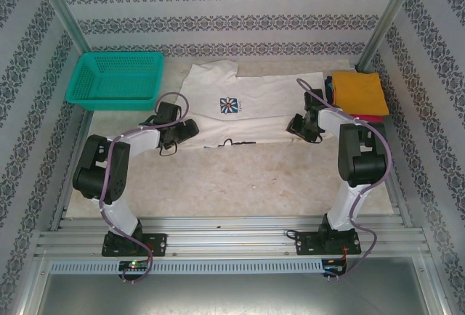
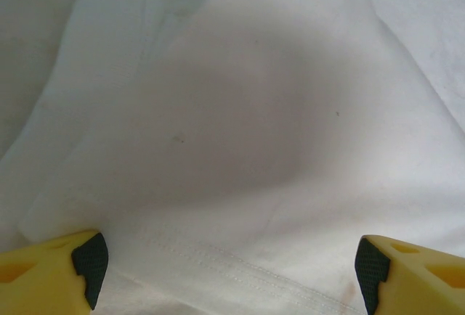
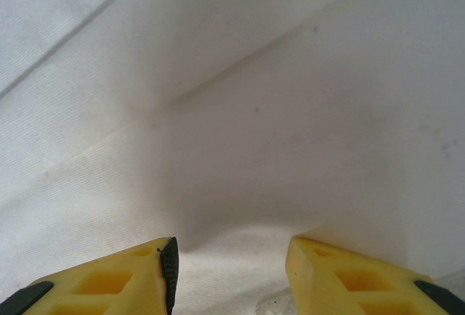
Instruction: Fold and stack the t-shirts
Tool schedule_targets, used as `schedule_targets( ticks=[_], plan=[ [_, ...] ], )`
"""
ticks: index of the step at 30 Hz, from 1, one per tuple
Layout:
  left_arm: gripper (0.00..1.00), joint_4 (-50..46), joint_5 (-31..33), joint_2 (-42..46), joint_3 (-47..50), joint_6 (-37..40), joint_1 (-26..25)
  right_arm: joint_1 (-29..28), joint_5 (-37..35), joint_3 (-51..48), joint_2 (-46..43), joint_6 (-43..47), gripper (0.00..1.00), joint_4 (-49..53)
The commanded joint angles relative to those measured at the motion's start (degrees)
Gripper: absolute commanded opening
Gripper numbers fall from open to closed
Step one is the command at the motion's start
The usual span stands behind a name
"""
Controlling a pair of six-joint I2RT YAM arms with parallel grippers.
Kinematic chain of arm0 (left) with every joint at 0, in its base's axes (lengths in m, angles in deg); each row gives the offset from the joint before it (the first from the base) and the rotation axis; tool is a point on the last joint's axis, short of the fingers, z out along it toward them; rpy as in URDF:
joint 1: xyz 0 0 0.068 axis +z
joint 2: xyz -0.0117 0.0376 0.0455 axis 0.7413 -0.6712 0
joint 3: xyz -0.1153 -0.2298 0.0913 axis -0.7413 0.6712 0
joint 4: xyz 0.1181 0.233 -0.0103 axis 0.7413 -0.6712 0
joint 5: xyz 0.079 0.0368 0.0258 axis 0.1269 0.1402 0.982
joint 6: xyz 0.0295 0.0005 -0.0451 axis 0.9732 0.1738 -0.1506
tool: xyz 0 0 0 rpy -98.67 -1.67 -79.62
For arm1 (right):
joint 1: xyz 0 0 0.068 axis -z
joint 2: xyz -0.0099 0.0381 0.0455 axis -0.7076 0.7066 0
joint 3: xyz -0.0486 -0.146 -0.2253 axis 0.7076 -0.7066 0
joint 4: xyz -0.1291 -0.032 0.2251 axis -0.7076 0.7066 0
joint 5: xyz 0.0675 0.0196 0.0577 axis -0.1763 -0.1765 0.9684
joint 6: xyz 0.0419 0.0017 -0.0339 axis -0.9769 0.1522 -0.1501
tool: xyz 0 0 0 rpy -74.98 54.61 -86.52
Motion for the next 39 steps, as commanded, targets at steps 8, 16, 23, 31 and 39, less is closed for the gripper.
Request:
schedule_targets(
  ticks=[8, 16, 23, 31, 39],
  plan=[
    [0.91, -6.3, 4.0, 9.7, 1.3, 2.3, -2.1, 0.9, 0.1, -2.2, -3.1, 1.8, 0.46, 1.1],
    [0.91, -0.8, 1.1, 5.3, -4.2, -1.3, -6.9, -0.1, 0.5, 1.8, -4.1, 2.9, 0.49, 0.0],
    [0.90, 1.6, 1.4, -3.0, -6.9, -2.4, -6.9, 0.2, 0.7, 7.2, 2.7, 1.6, 0.48, 5.5],
    [0.91, 2.7, 0.0, 2.5, 6.2, -5.4, -7.0, -2.0, -1.1, -6.2, -4.5, 1.4, 0.47, 8.4],
    [0.92, 1.2, -0.8, 11.8, 13.2, -7.1, -7.5, -2.7, -2.9, -15.9, -15.2, 0.2, 0.47, 10.0]
  ],
)
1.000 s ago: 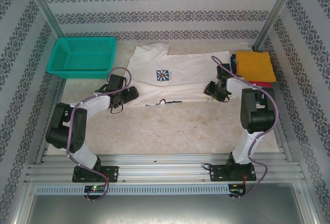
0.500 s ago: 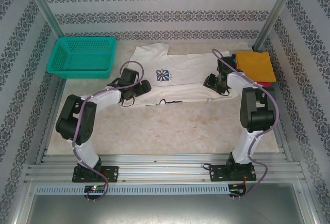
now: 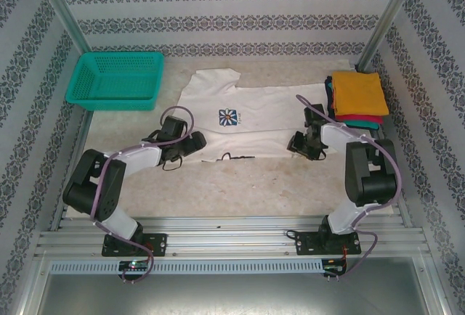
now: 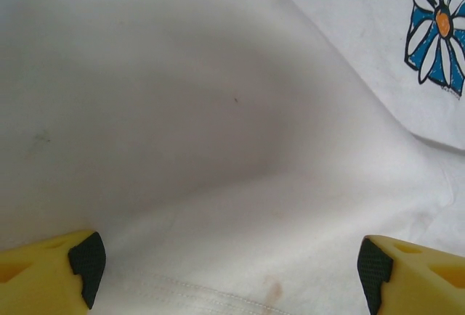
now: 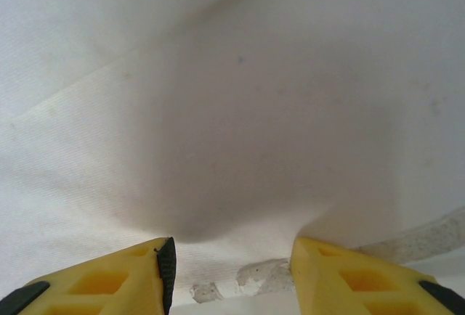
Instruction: Fold and stack the t-shirts
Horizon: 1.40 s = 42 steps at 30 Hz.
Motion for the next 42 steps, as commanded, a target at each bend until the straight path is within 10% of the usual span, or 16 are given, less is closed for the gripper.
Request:
schedule_targets(
  ticks=[1, 8, 18, 42],
  plan=[
    [0.92, -4.2, -0.2, 3.4, 1.4, -1.3, -0.7, -1.6, -3.3, -2.0, -4.2, -0.8, 0.47, 4.5],
    [0.98, -9.0, 4.4, 9.6, -2.5, 0.2, -0.3, -16.1, -6.1, 4.7, -7.7, -6.2, 0.45, -0.4],
    [1.00, -16.7, 9.2, 20.9, 0.9, 3.2, 3.1, -35.5, -2.6, 19.2, 9.7, -15.3, 0.34, -6.4],
    [1.00, -15.7, 7.2, 23.8, 3.7, 4.3, 4.4, -36.3, -3.1, 31.7, 24.5, -12.9, 0.34, 1.1]
  ],
)
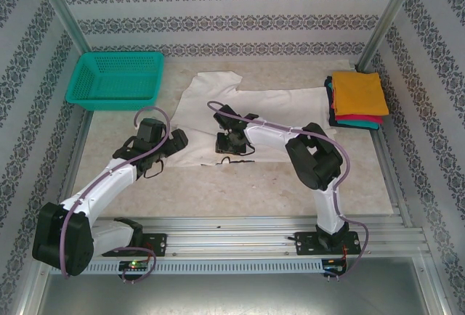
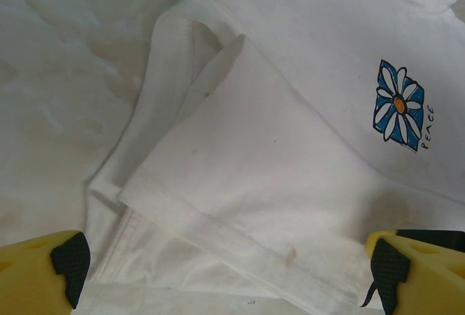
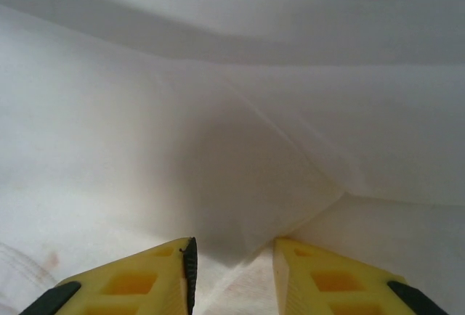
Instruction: Fold and stack the t-shirts
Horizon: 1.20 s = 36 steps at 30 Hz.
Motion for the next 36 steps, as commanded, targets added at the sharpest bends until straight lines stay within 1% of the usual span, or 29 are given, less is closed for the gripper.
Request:
schedule_targets(
  ticks=[1, 3, 6, 8, 10, 13, 15, 19, 36],
  plan=[
    [1.00, -0.3, -0.7, 0.1, 0.7, 1.4, 0.8, 0.4, -0.4, 2.0, 1.7, 0.4, 0.34, 1.9],
    [1.00, -0.1, -0.9, -0.2, 0.7, 1.4, 0.8, 0.4, -0.2, 2.3, 2.2, 0.4, 0.31, 1.9],
    [1.00, 0.0, -1.1, -0.2, 0.7, 1.4, 0.8, 0.6, -0.2, 2.8, 2.5, 0.4, 0.25, 1.9],
    [1.00, 0.0, -1.1, -0.2, 0.7, 1.5, 0.9, 0.6, -0.4, 3.1, 2.4, 0.4, 0.19, 2.0],
    [1.00, 0.0, -1.0, -0.2, 0.7, 1.6, 0.8, 0.6, -0.6, 3.5, 2.0, 0.4, 0.10, 2.3],
    [1.00, 0.1, -1.1, -0.2, 0.8, 1.6, 0.9, 0.6, -0.8, 3.6, 1.1, 0.3, 0.06, 2.6],
    [1.00, 0.3, -1.2, -0.3, 0.8, 1.7, 0.9, 0.6, -0.8, 3.6, 0.2, 0.3, 0.00, 2.6],
    [1.00, 0.6, -1.4, -0.3, 1.1, 1.7, 0.8, 0.8, -2.3, 3.7, -0.9, 0.6, 0.00, 2.4],
    [1.00, 2.1, -2.4, -1.2, 1.3, 1.9, 0.9, 3.2, -3.0, 5.8, -0.5, 2.1, 0.00, 0.6]
  ],
)
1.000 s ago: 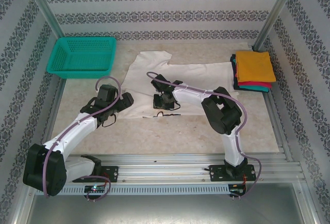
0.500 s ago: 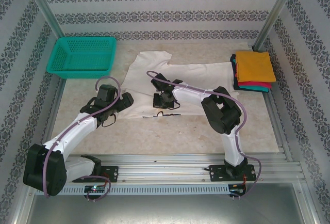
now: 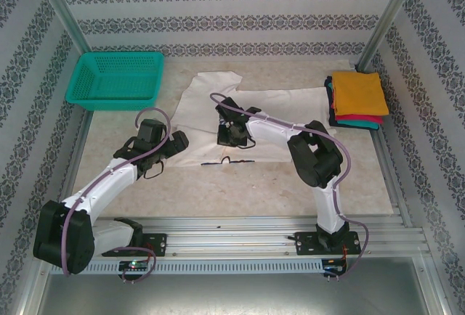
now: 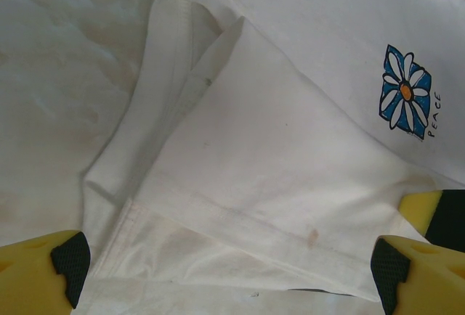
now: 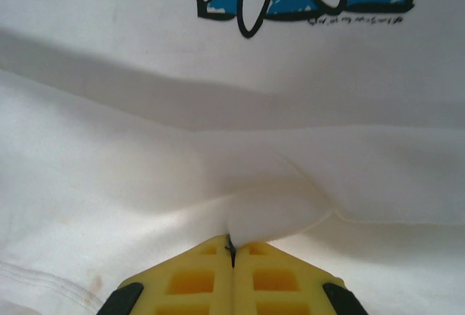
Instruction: Fold and stack the t-shirts
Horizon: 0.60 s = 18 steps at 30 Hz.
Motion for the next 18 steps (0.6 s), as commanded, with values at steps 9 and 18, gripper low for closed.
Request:
schedule_targets(
  ticks=[9, 18],
  plan=[
    [1.00, 2.8, -1.9, -1.6, 0.9, 1.3, 0.5, 2.2, -2.5, 4.8, 1.4, 3.9, 0.00, -1.5],
    [1.00, 4.3, -3.8, -3.9, 0.0, 1.2, 0.5, 2.7, -0.1, 7.4, 3.5, 6.0, 0.13, -1.1]
  ],
)
